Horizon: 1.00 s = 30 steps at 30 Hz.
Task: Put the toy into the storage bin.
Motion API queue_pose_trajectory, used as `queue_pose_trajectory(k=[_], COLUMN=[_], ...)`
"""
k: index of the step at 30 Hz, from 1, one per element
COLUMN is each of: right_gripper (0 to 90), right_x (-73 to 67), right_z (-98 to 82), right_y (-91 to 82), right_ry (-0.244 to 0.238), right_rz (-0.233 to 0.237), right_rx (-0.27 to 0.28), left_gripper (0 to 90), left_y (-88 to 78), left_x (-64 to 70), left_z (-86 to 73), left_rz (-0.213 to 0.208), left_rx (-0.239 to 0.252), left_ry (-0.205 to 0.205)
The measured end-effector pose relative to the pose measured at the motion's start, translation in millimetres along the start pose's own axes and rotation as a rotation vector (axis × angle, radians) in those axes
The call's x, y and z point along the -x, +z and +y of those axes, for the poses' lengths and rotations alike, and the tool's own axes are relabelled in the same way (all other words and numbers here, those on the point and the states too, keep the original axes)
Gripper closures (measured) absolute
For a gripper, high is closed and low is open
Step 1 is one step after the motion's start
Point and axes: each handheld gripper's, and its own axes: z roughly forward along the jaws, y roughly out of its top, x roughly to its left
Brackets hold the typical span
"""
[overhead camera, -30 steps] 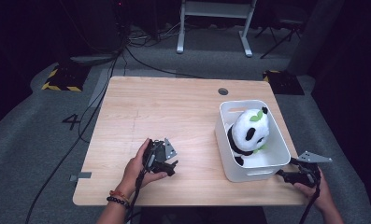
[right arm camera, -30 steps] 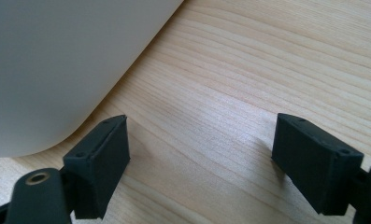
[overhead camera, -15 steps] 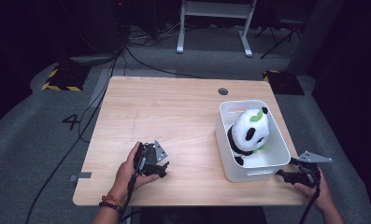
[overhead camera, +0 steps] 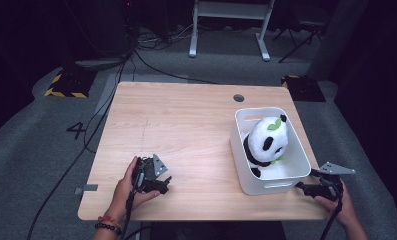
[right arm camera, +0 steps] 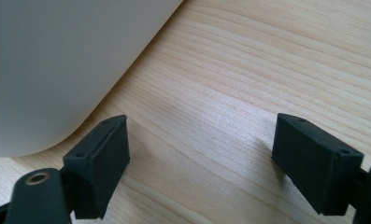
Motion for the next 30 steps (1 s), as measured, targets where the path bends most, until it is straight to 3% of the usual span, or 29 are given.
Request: queue_pose_trajectory(k=[11,18,20,23,30], right_gripper=[19.0,19.0,19.0,19.0,19.0], right_x=[-0.1,-0.4,-0.5,-0.5,-0.5], right_z=[-0.2,-0.8,-0.8,-1.2,-1.8], right_y=[-0.2,-1.0,-1.0,-1.4,-2.1], right_ry=[0.001,0.002,0.003,0.002,0.002], right_rz=[-0.001,-0.003,-0.003,-0.003,-0.007], right_rx=[0.000,-0.002,-0.002,-0.002,-0.004], left_gripper=[15.9,15.9,15.9,15.9,15.9], left_y=[2.1,4.5,5.0,4.1,6.0], left_x=[-1.8,-4.0,-6.1,-9.8,-14.9], left_z=[-16.8,-24.8,-29.0,-34.3,-45.3], left_rz=[-0.031,-0.028,-0.053,-0.057,-0.052], left_rx=[-0.004,0.000,0.016,0.031,0.038], left_ry=[-0.058,-0.097,-0.140,-0.175,-0.212])
